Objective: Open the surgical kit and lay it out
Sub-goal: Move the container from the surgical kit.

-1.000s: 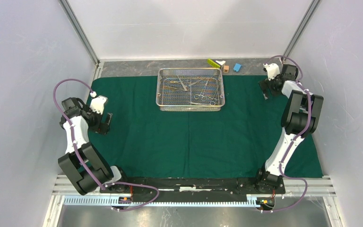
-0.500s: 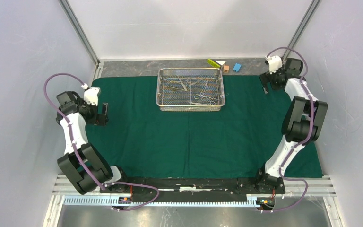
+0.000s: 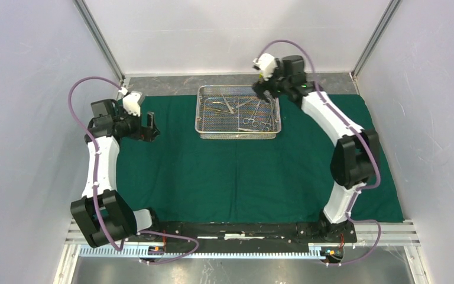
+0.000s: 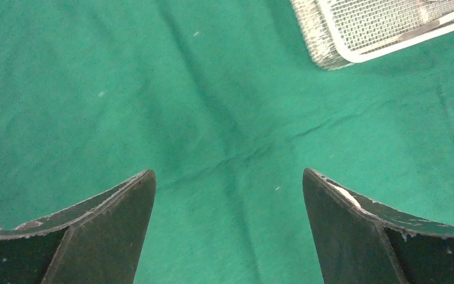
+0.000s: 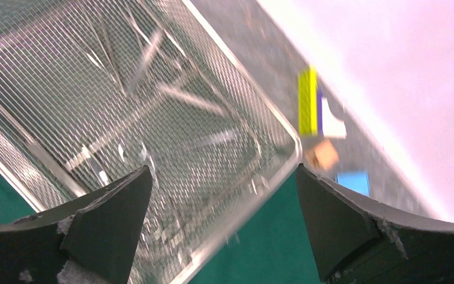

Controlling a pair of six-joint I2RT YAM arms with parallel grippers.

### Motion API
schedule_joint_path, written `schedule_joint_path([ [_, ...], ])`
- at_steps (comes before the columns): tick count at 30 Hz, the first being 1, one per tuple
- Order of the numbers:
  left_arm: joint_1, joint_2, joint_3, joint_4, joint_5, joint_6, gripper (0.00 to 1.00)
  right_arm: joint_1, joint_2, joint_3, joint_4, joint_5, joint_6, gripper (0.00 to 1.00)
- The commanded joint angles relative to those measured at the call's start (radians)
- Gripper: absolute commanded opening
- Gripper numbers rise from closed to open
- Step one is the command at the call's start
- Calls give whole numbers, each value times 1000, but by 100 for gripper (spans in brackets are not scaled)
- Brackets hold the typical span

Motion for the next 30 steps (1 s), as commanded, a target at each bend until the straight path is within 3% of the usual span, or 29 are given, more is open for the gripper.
schedule_joint_path([
  [1, -90, -16, 41, 118, 47, -164, 100, 124, 135, 195, -6, 68, 34, 99],
  [7, -194, 8, 49, 160, -6, -202, 100, 212, 336, 372, -39, 55, 39, 90],
  [15, -254, 37, 32, 213, -40, -265, 100, 229, 398, 357, -1, 34, 61, 86],
  [22, -377, 217, 115, 309, -173, -298, 94, 226, 289, 194, 37, 75, 51, 86],
  [30, -472, 619, 444, 289, -267, -420, 80, 196, 57, 38, -26, 84, 5, 88],
])
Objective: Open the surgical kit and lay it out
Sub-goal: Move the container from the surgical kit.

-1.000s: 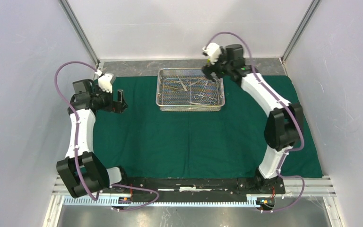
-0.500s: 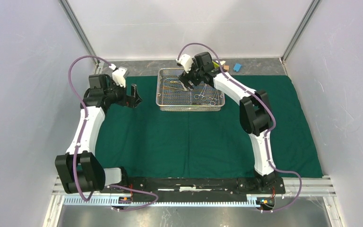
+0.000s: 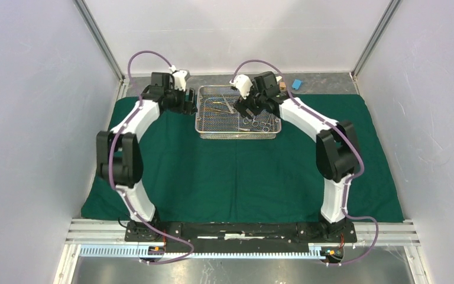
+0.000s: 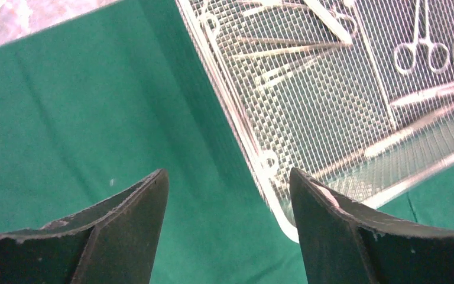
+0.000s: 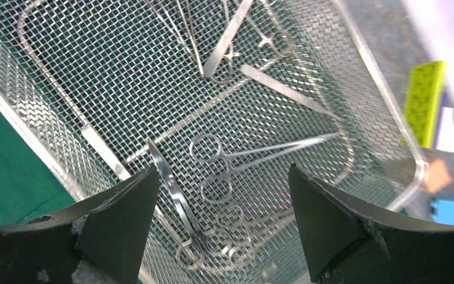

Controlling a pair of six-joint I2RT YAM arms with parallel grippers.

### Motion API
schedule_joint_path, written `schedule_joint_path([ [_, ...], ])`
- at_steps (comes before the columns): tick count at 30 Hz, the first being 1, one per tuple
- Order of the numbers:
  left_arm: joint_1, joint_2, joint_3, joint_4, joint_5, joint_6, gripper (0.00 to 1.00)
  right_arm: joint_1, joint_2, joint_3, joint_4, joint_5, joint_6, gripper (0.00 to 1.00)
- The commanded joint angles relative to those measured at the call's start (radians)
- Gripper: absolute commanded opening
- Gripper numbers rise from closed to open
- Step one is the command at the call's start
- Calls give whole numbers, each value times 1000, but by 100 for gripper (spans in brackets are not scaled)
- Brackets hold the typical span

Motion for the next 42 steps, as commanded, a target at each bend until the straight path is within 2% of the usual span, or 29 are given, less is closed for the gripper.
schedule_joint_path([
  [1, -38, 175, 204, 1, -44, -112, 78, -28, -187, -38, -19, 15, -35, 88],
  [5, -72, 296, 307, -44, -65, -158, 70, -69, -278, -129, -44, 9, -50, 88],
  [9, -87, 358, 337, -55, -80, -176, 63, -112, -353, -213, -43, -5, -61, 88],
  [12, -88, 396, 362, -63, -55, -199, 55, -150, -385, -259, -38, -29, -58, 88],
  [15, -88, 418, 375, -63, -39, -223, 42, -183, -412, -306, -28, -45, -55, 88],
  [19, -87, 410, 379, -68, -49, -237, 18, -225, -430, -347, -29, -60, -56, 88],
  [24, -67, 375, 396, -117, -83, -209, 4, -262, -454, -387, -24, -60, -62, 88],
  [28, -16, 327, 379, -166, -107, -188, 2, -272, -468, -404, -24, -53, -67, 89],
  [36, 189, 273, 305, -151, -61, -251, 2, -274, -481, -425, -23, -32, -76, 89],
  [42, 256, 257, 296, -155, -62, -164, 2, -275, -488, -425, -39, -12, -91, 89],
])
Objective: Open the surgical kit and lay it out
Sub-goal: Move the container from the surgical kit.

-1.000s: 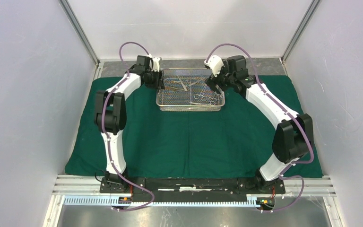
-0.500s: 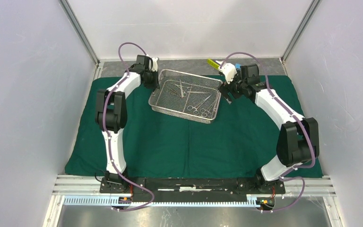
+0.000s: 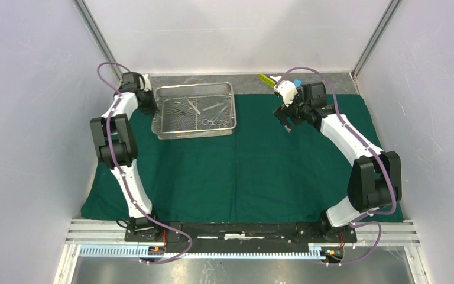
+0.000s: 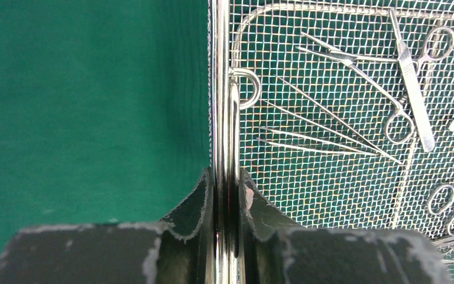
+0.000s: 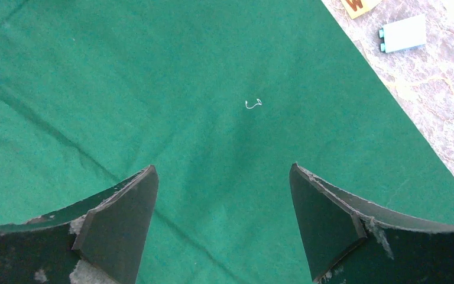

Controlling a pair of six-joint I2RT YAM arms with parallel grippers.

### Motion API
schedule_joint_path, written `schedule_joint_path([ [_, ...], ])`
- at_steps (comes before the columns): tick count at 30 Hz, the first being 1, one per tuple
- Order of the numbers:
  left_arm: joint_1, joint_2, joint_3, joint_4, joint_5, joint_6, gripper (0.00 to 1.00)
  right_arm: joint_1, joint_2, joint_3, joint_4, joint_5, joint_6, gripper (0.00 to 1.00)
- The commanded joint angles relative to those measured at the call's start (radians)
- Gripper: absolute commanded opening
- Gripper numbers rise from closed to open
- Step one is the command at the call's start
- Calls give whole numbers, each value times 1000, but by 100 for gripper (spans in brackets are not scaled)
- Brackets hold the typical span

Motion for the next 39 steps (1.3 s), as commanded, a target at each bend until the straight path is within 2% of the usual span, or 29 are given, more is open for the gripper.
schedule_joint_path([
  [1, 33, -95, 9, -24, 43, 28, 2, -4, -39, -7, 7, 21, -21, 89],
  [9, 32, -82, 14, -81, 60, 205, 2, -6, -40, -27, 2, 35, -27, 90],
  [14, 32, -92, 0, -110, 96, 261, 2, -7, -32, -29, 1, 46, -30, 90],
  [32, 31, -127, -140, 39, 35, 18, 3, -9, -18, -30, -10, 47, -35, 92],
  [33, 33, -126, -133, 40, 34, 16, 8, -9, -19, -32, -10, 47, -35, 92],
  [36, 37, -127, -99, 42, 15, 28, 38, -8, -27, -36, -12, 46, -38, 92],
  [39, 37, -150, -47, 50, -12, 75, 61, -9, -41, -40, -17, 47, -40, 92],
])
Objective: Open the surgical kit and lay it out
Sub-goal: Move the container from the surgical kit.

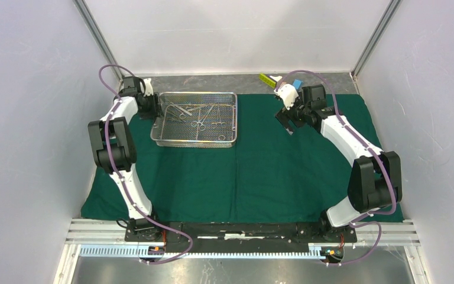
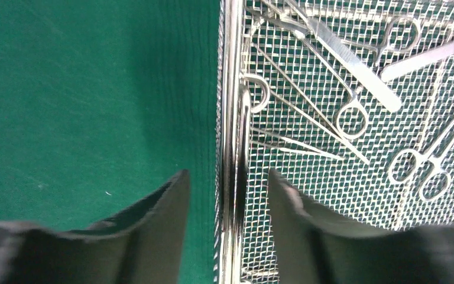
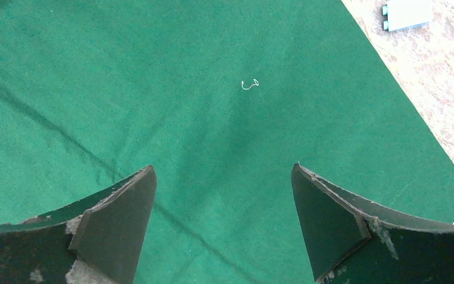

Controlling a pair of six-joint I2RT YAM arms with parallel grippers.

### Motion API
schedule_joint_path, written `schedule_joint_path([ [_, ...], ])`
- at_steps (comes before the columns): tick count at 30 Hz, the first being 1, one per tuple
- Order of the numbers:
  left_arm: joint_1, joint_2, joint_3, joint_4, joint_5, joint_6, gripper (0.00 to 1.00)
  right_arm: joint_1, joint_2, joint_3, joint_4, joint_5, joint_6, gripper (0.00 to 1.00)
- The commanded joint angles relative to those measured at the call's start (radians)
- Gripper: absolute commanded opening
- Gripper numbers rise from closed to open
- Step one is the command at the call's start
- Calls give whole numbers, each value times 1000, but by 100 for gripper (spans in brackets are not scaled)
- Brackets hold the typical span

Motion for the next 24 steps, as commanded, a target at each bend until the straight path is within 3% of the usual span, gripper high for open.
schedule_joint_path([
  [1, -3, -82, 94, 37, -24, 2, 67, -6, -45, -13, -8, 2, -9, 92],
  [4, -19, -126, 121, 72, -42, 16, 83, -7, -66, -26, -5, 0, -9, 92],
  [8, -116, -159, 126, 81, -41, 75, 87, -8, -87, -60, 8, -20, -8, 92],
  [15, -321, -28, 263, -58, -7, 166, 77, -19, -152, -159, 85, -38, -2, 92],
  [24, -421, 225, 485, -232, -23, 206, 65, -58, -195, -256, 151, -113, 20, 92],
])
